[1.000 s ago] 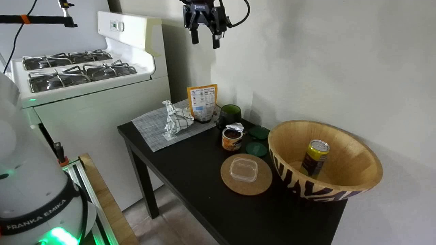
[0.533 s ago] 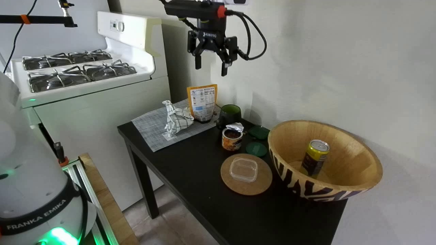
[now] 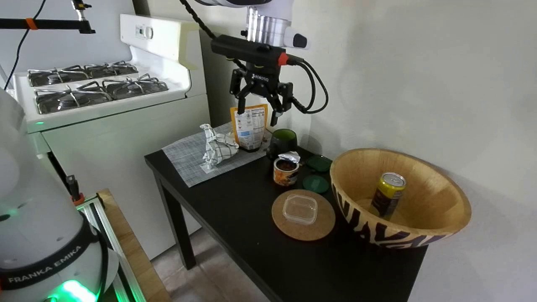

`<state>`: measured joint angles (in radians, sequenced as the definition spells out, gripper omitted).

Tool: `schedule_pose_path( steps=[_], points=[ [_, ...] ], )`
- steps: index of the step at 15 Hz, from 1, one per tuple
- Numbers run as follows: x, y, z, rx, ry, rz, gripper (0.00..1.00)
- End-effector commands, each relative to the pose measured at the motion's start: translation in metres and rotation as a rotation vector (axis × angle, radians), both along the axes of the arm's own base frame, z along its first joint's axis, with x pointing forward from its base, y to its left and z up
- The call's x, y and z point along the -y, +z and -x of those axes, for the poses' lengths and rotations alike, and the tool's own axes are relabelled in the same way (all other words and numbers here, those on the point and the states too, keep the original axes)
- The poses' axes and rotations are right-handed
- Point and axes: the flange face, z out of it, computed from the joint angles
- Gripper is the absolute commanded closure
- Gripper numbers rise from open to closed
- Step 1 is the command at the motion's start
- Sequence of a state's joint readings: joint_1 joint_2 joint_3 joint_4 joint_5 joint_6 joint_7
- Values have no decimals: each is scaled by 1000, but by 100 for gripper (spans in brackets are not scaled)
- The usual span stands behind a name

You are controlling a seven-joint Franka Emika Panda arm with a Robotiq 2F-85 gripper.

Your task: Put the lunchbox in the wooden bowl

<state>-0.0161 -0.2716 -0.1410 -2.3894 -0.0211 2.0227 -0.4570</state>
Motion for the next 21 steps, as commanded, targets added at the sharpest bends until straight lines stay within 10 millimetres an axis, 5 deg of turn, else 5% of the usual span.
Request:
schedule_pose_path(
  steps=[1, 6, 13, 17, 21],
  points=[
    [-6, -7, 7, 23, 45, 80, 0],
    [-4, -69, 21, 63, 114, 257, 0],
    [24, -164, 28, 51, -88, 371, 0],
    [41, -195, 23, 16, -193, 426, 0],
    [38, -210, 1, 23, -251, 440, 1]
  ],
)
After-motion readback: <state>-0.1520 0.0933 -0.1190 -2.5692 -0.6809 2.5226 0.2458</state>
